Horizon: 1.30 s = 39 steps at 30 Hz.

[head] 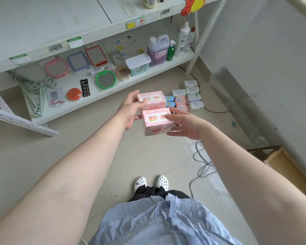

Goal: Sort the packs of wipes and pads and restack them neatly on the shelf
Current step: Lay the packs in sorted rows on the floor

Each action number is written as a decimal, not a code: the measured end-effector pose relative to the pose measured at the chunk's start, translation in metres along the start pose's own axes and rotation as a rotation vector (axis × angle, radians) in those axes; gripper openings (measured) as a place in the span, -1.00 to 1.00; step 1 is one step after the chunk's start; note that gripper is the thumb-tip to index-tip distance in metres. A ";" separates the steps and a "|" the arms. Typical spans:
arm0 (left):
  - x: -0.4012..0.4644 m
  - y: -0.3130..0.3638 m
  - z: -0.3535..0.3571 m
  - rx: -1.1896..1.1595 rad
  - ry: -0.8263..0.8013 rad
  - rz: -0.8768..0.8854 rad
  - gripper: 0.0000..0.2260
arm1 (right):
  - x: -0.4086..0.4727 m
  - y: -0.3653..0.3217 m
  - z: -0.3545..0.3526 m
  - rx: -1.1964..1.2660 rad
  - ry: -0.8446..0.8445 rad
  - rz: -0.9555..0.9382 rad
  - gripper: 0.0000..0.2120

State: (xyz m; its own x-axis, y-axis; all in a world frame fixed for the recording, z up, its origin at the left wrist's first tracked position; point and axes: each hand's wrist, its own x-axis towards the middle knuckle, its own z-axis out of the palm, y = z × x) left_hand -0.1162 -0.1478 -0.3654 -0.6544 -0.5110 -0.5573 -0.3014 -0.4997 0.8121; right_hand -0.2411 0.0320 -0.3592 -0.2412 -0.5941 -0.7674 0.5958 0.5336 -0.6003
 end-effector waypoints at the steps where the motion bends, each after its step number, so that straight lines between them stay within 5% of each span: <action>1: 0.003 -0.002 0.001 0.006 0.003 -0.009 -0.53 | 0.002 -0.001 -0.001 0.030 0.006 -0.009 -0.39; 11: 0.054 -0.012 0.035 0.004 -0.080 -0.131 -0.58 | 0.038 -0.008 -0.034 0.130 0.013 -0.003 -0.47; 20: 0.151 -0.077 0.043 -0.002 0.068 -0.243 -0.43 | 0.146 0.012 -0.086 0.166 0.028 0.129 -0.51; 29: 0.290 -0.228 0.017 -0.011 0.159 -0.452 -0.55 | 0.314 0.121 -0.131 0.189 0.133 0.224 -0.49; 39: 0.466 -0.455 -0.028 0.074 0.123 -0.457 -0.57 | 0.530 0.283 -0.177 0.169 0.241 0.181 -0.44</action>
State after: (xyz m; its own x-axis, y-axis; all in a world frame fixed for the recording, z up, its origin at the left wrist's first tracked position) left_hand -0.2643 -0.1781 -0.9991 -0.3579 -0.3313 -0.8730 -0.5906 -0.6438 0.4865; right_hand -0.3358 -0.0259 -0.9759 -0.2816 -0.3289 -0.9014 0.7592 0.4981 -0.4189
